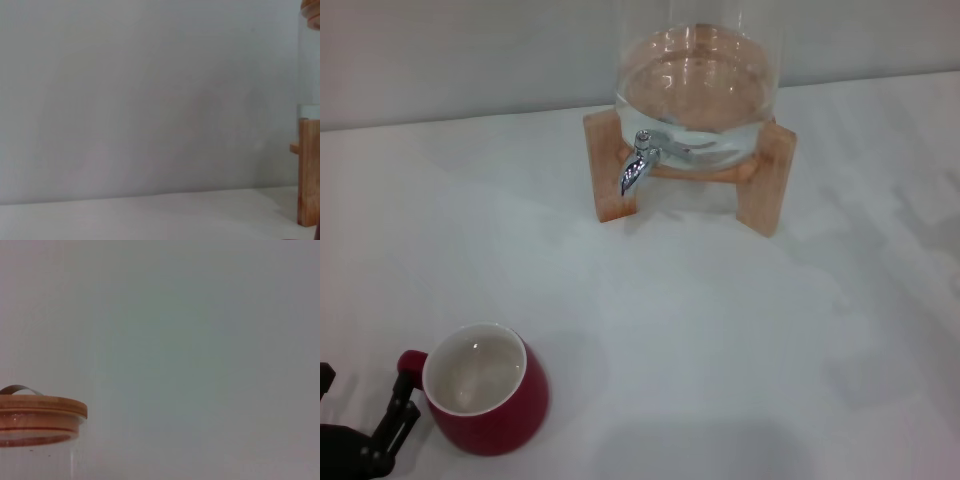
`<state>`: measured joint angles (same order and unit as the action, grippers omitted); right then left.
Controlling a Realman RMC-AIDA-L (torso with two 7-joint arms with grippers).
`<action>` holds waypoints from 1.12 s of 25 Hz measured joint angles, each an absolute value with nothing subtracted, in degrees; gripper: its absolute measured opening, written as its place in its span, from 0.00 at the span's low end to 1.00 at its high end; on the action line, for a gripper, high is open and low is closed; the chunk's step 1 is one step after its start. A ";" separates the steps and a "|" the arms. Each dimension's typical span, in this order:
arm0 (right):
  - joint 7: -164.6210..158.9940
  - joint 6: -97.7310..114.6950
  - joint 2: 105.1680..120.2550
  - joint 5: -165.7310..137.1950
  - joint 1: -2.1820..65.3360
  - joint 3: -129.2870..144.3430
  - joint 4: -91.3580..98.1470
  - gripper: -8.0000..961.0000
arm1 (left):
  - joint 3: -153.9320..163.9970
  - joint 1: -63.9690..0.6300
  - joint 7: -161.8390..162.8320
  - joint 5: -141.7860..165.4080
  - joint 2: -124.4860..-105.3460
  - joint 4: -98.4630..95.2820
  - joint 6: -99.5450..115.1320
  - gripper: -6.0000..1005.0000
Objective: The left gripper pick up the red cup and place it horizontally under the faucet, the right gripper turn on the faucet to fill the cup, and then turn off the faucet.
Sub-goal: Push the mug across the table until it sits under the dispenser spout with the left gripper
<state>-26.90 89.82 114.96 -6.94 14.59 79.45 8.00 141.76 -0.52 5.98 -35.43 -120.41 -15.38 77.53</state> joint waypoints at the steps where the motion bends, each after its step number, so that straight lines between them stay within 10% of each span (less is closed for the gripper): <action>1: -26.89 89.82 114.96 -6.94 14.59 79.45 8.00 0.90 | 141.76 -0.52 5.98 -35.43 -120.41 -15.38 77.43 0.87; 28: -26.89 89.91 114.96 -6.94 14.68 79.54 8.00 0.90 | 141.76 -1.61 6.86 -35.24 -120.04 -15.12 76.85 0.87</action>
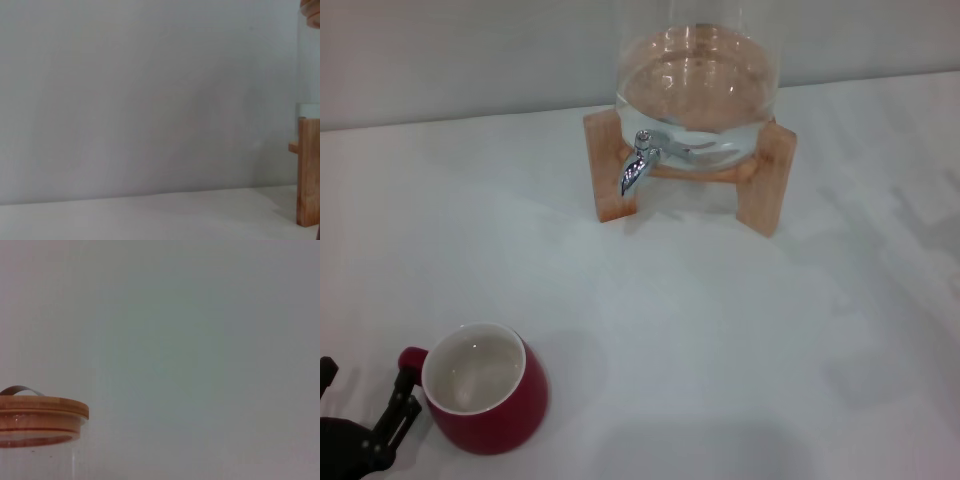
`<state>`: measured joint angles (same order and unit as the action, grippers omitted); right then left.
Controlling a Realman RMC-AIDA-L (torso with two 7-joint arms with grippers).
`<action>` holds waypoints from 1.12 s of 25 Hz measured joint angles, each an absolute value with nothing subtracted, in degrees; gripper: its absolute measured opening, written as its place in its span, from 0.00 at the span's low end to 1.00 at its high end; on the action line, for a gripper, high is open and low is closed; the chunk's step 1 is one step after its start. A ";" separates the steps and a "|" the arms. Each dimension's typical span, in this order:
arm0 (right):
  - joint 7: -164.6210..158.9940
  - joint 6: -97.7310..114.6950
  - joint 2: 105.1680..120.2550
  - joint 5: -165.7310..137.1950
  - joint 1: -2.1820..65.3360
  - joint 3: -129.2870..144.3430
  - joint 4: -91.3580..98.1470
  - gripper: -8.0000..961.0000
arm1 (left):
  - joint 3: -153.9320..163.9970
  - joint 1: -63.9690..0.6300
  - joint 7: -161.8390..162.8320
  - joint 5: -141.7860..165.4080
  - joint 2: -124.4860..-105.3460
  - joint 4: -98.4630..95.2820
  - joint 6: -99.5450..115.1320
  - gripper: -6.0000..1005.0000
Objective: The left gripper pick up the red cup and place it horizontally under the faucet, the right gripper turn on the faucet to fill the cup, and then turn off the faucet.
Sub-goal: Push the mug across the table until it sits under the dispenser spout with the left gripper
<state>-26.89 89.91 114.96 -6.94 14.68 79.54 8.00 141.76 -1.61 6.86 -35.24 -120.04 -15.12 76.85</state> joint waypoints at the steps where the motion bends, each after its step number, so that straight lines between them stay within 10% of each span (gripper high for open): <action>1: -26.89 89.91 114.96 -6.94 14.68 79.54 8.00 0.90 | 141.76 -1.68 6.86 -35.24 -120.04 -15.11 76.80 0.87; 28: -26.89 89.91 114.96 -6.94 14.68 79.54 8.09 0.90 | 141.77 -2.21 7.39 -35.14 -120.15 -15.30 76.37 0.87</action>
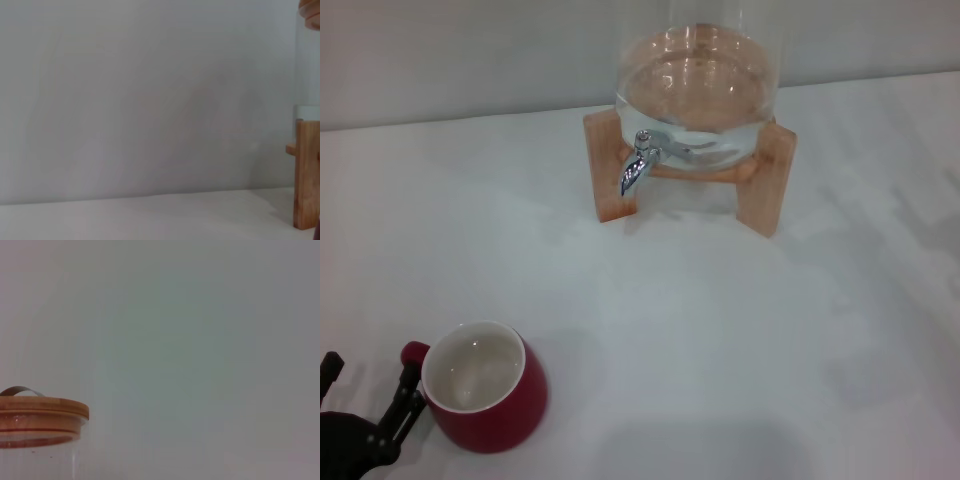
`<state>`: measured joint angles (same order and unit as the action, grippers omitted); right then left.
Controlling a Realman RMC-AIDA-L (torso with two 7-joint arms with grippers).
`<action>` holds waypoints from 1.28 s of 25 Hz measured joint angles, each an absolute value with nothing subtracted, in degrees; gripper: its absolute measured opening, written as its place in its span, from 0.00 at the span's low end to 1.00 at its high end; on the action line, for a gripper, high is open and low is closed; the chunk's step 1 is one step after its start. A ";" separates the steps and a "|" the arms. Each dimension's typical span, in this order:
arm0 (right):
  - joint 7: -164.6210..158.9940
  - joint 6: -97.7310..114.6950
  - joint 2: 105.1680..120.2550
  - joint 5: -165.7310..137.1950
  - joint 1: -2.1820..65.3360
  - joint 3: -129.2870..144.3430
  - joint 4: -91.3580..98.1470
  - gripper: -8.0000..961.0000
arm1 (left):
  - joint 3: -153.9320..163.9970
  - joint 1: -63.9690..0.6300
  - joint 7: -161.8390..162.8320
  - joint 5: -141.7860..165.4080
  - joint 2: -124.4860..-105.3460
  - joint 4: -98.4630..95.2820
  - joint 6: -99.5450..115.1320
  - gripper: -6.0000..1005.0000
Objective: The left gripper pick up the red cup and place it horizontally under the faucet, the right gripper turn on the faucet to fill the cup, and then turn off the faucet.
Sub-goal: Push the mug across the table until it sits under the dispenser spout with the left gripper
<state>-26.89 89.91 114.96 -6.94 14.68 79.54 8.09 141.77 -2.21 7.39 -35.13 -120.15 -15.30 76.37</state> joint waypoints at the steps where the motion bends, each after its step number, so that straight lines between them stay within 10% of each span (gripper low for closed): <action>1: -26.89 89.91 114.96 -6.94 14.68 79.54 8.09 0.90 | 141.76 -2.21 7.38 -35.12 -120.15 -15.29 76.37 0.87; 32: -27.25 89.91 114.96 -6.94 14.77 79.54 8.09 0.90 | 142.37 -1.69 7.81 -35.55 -120.32 -15.24 76.20 0.87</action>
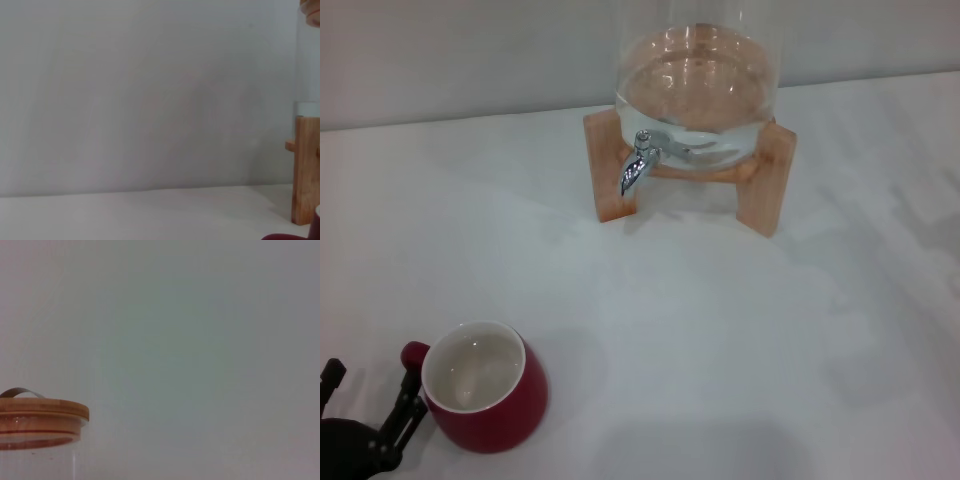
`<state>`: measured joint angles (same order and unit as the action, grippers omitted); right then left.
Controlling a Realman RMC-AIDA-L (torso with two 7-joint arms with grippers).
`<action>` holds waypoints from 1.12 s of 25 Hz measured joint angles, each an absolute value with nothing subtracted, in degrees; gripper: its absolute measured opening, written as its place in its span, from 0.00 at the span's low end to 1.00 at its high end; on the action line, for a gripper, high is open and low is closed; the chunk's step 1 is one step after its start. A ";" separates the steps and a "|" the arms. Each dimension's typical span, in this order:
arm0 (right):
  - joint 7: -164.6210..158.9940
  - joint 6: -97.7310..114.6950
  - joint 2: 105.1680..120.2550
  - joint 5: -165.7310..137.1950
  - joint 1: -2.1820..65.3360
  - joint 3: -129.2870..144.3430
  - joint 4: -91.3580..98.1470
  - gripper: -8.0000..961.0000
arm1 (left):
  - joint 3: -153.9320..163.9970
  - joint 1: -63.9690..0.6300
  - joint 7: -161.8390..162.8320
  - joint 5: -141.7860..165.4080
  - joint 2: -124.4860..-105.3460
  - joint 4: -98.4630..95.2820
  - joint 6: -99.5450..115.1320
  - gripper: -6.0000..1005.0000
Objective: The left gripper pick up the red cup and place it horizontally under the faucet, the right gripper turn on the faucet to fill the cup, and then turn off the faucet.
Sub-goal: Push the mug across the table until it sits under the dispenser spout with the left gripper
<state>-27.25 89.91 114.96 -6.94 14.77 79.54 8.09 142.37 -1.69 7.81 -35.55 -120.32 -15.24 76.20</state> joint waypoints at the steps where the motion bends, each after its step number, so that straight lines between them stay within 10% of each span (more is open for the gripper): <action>1: -27.25 89.91 114.96 -6.94 14.77 79.54 8.09 0.90 | 142.35 -1.73 8.10 -35.55 -120.29 -15.17 76.20 0.87; 28: -27.28 89.91 114.96 -6.94 14.78 79.54 8.17 0.90 | 142.38 -2.98 9.14 -35.59 -120.05 -14.67 74.90 0.87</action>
